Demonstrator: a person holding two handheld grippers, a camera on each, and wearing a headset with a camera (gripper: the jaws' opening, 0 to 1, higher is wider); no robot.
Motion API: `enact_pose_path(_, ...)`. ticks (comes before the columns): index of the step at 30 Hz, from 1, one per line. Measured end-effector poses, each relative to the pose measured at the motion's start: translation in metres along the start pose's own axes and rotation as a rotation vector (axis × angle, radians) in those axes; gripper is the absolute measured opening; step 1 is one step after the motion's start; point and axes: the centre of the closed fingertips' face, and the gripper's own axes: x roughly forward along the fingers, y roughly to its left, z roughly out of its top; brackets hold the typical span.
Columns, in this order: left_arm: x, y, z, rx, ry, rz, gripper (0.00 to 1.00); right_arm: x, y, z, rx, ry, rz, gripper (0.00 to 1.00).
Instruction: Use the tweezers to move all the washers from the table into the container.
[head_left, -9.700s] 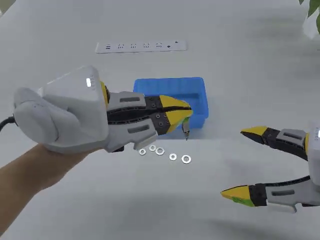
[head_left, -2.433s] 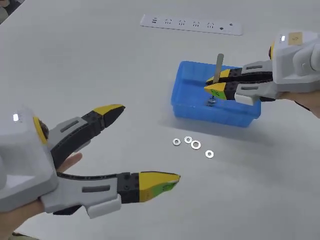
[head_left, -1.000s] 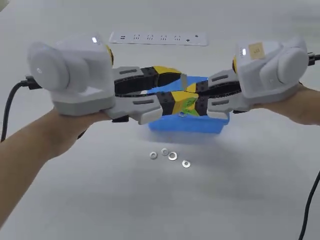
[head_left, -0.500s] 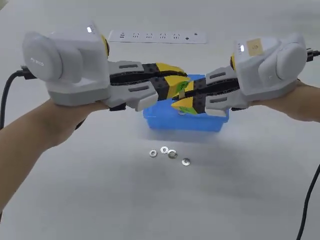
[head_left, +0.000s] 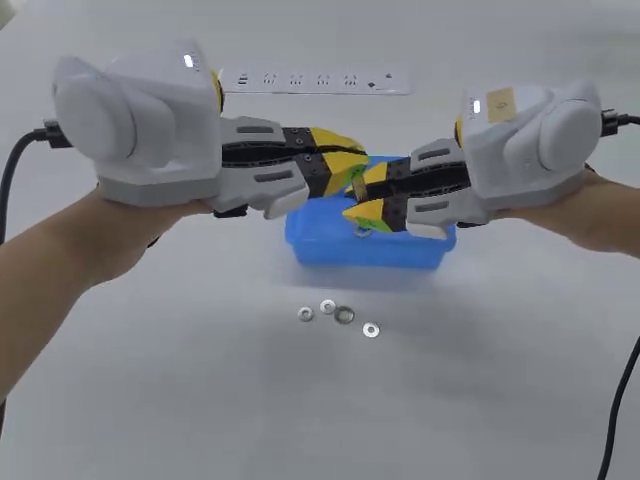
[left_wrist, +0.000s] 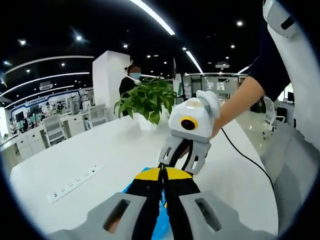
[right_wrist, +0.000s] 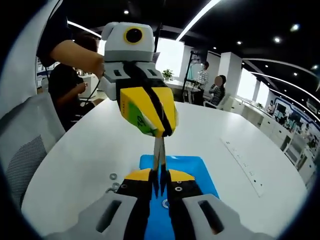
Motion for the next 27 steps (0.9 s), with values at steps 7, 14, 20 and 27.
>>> enact_pose_path(7,-0.001,0.010,0.005,0.022,0.006,0.041,0.05,-0.011,-0.009,0.003,-0.022,0.000,-0.068,0.17)
enact_pose_path(14,-0.015,0.009,0.021,0.056,-0.011,0.064,0.05,-0.038,-0.005,0.002,0.019,-0.006,-0.172,0.25)
enact_pose_path(20,-0.031,-0.003,0.022,0.085,-0.025,0.098,0.05,-0.064,-0.003,0.007,0.126,-0.100,-0.371,0.34)
enact_pose_path(27,-0.047,-0.028,0.023,0.089,-0.037,0.092,0.05,-0.089,0.025,-0.001,0.189,-0.116,-0.489,0.50)
